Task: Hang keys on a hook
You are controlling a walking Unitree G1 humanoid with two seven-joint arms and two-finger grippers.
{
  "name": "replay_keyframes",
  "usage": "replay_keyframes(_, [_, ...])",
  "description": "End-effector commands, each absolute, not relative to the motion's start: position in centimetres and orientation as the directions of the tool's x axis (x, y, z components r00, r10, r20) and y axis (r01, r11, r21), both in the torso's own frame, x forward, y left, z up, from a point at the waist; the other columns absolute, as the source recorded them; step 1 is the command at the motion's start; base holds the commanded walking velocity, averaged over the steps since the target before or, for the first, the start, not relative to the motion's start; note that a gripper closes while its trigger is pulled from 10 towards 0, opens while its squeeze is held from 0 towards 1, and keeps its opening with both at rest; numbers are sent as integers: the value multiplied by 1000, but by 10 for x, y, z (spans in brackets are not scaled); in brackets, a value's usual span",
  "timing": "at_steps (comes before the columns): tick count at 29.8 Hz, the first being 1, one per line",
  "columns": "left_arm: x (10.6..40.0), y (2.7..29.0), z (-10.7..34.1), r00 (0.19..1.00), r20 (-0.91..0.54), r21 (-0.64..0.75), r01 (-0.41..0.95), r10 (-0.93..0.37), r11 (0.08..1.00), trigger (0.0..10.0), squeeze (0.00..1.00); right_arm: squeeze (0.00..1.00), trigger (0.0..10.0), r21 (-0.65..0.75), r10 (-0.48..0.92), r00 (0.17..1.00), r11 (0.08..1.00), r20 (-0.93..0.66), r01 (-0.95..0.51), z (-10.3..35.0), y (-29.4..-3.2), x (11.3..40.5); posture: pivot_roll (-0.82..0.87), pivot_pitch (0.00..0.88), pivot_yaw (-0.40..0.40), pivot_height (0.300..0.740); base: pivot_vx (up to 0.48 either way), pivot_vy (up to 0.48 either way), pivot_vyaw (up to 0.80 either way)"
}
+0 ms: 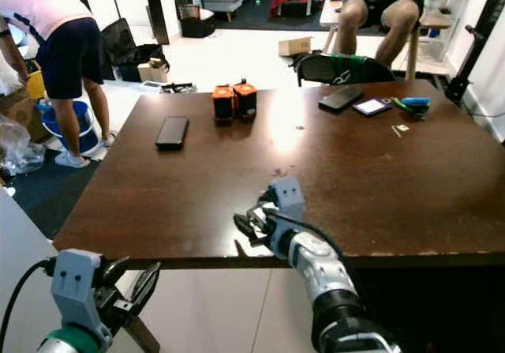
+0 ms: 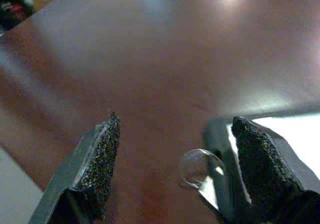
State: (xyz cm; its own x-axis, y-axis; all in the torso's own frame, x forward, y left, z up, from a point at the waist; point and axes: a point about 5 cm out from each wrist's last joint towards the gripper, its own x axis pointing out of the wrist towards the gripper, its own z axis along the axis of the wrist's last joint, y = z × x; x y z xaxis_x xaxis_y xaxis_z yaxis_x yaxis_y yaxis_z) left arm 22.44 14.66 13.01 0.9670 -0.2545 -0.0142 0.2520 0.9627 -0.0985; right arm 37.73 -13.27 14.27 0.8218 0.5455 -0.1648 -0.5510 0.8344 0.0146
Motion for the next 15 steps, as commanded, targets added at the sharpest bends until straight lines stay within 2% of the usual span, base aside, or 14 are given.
replay_keyframes(1, [222,150,128,967,-36,-97,246,-251,964,10000,0,0,10000,-54,600,785,788,-154,-613,148,-119,377,-120,85,162,740,0,0,0])
replay_keyframes(5, [222,149,128,966,-37,-99,251,-256,963,10000,0,0,10000,-77,628,761,761,-161,-644,148,-115,375,-120,85,162,740,0,0,0])
replay_keyframes(7, [220,149,128,964,-40,-103,259,-264,961,10000,0,0,10000,-71,671,715,718,-195,-693,144,-112,372,-117,96,163,740,0,0,0])
replay_keyframes(10, [220,149,128,964,-40,-103,259,-264,961,10000,0,0,10000,-71,671,715,718,-195,-693,144,-112,372,-117,96,163,740,0,0,0])
replay_keyframes(15, [218,148,128,958,-45,-117,275,-282,954,10000,0,0,10000,4,705,660,684,-259,-729,137,-116,368,-115,98,162,740,0,0,0])
